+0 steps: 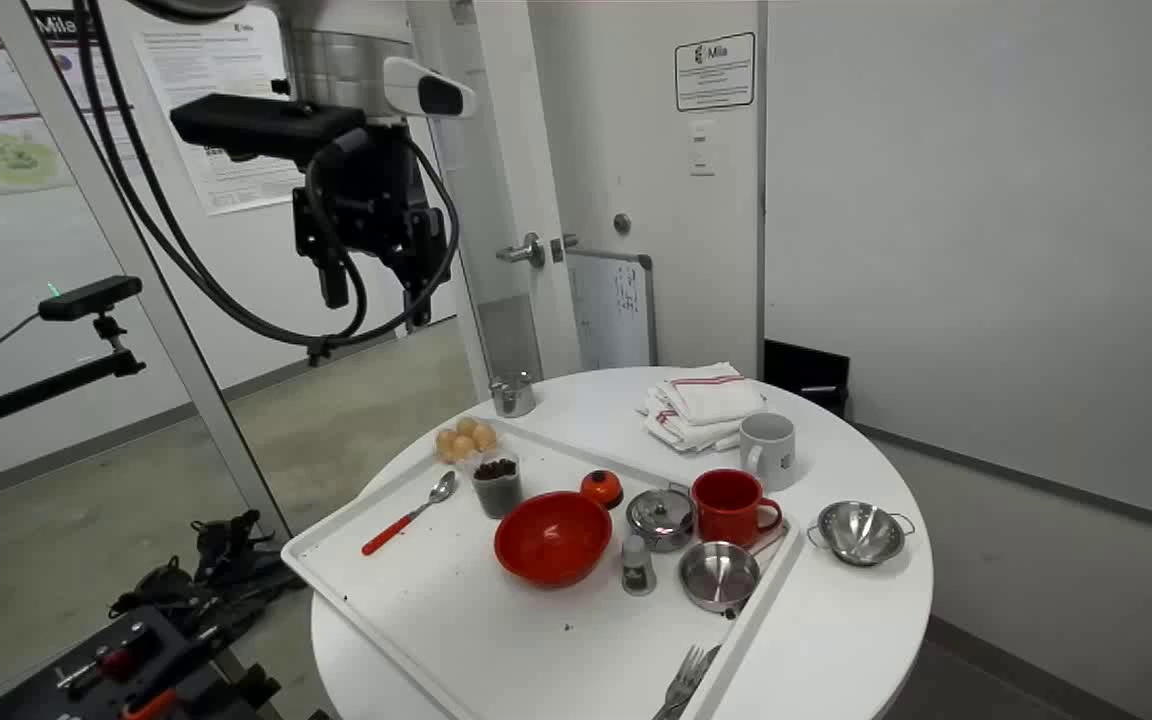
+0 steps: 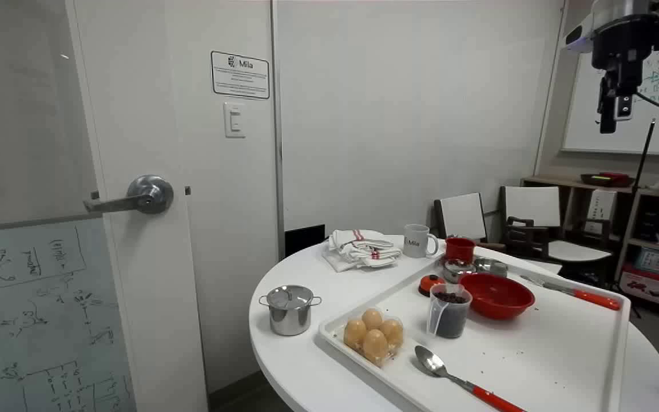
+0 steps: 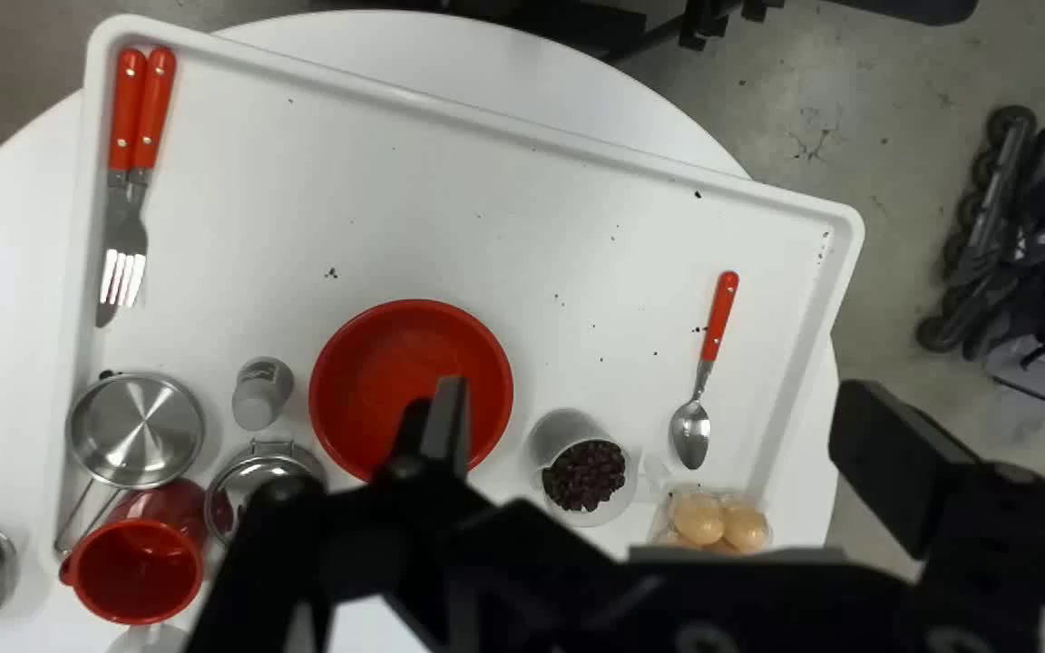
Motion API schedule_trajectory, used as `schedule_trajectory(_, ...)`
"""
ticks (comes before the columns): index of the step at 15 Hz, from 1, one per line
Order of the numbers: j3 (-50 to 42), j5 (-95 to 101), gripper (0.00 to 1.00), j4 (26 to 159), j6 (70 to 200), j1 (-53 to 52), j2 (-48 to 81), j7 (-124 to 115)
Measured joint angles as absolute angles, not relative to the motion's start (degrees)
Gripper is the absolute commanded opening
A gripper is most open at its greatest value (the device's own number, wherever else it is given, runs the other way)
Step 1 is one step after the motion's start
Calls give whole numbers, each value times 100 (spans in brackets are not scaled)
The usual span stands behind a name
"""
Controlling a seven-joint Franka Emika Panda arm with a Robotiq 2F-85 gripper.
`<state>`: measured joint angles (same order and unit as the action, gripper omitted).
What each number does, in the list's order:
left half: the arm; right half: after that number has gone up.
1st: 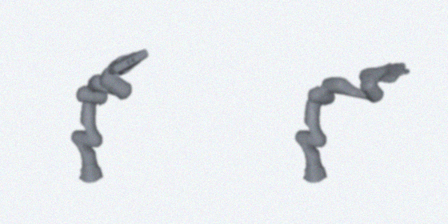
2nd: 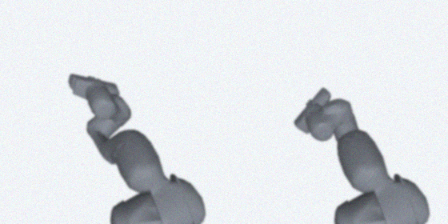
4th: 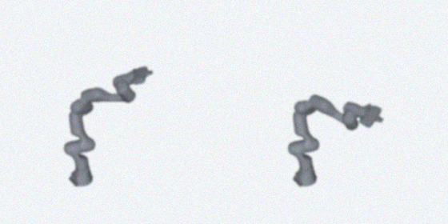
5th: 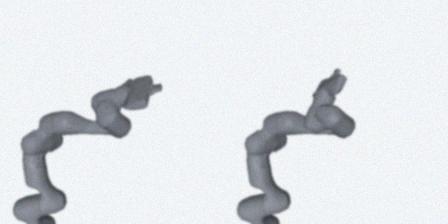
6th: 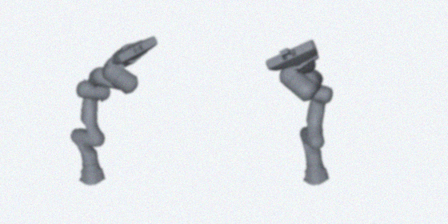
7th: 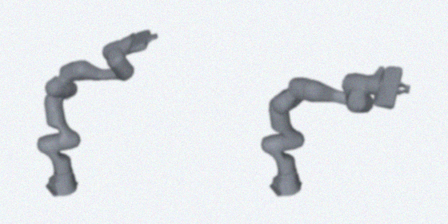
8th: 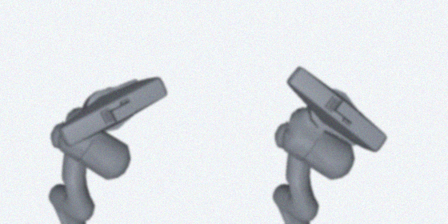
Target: Pour some of the contents of the clear cup into the red bowl
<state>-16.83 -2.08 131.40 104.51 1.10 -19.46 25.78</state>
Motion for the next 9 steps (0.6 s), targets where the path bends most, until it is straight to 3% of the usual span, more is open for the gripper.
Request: schedule_trajectory(9, -1570, -207, 100, 13144, 10529, 211, -1936, 2203)
